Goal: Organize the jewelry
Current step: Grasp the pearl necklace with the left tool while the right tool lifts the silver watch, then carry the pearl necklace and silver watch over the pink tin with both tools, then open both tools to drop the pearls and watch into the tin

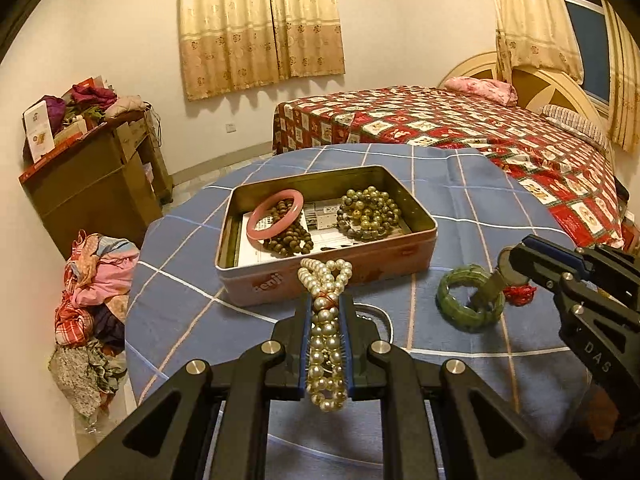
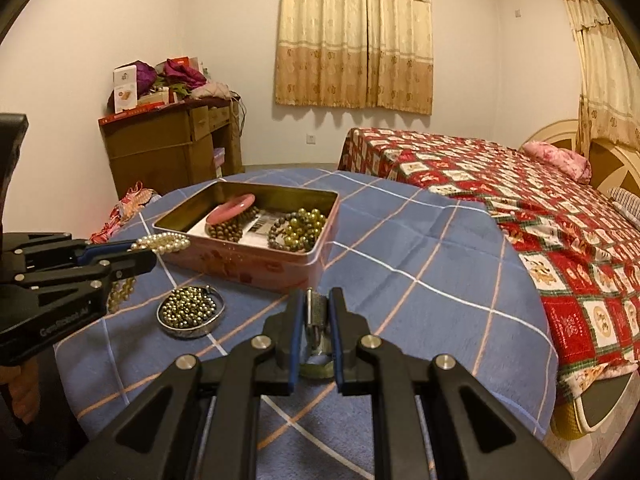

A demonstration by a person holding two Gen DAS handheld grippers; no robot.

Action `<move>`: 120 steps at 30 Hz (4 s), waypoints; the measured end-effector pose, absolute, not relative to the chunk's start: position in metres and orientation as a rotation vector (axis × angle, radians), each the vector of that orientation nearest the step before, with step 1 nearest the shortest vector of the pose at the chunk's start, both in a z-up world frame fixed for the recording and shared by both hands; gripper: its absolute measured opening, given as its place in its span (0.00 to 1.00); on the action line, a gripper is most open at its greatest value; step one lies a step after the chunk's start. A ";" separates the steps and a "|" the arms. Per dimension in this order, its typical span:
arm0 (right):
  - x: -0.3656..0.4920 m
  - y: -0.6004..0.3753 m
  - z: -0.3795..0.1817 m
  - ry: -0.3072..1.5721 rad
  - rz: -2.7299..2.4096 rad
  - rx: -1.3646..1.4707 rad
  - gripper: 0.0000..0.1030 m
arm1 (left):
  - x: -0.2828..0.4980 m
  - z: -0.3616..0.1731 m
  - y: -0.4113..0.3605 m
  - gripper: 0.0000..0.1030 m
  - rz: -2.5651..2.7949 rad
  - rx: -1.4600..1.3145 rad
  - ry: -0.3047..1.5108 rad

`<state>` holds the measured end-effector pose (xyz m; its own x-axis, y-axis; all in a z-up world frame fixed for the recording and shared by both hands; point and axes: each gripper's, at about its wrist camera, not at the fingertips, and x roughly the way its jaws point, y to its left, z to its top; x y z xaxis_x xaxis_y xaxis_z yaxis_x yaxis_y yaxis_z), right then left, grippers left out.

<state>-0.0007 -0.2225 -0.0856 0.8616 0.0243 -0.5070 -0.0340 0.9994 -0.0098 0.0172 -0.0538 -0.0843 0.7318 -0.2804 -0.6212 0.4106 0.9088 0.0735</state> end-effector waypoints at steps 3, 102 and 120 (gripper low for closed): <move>-0.001 -0.224 -0.080 0.520 0.032 -0.009 0.14 | 0.019 -0.080 -0.051 0.12 -0.376 0.209 0.636; 0.145 -0.195 -0.081 0.626 0.015 -0.125 0.15 | 0.175 -0.104 -0.073 0.12 -0.248 0.336 0.688; 0.139 -0.199 -0.079 0.614 -0.008 -0.140 0.45 | 0.161 -0.091 -0.071 0.71 -0.211 0.351 0.638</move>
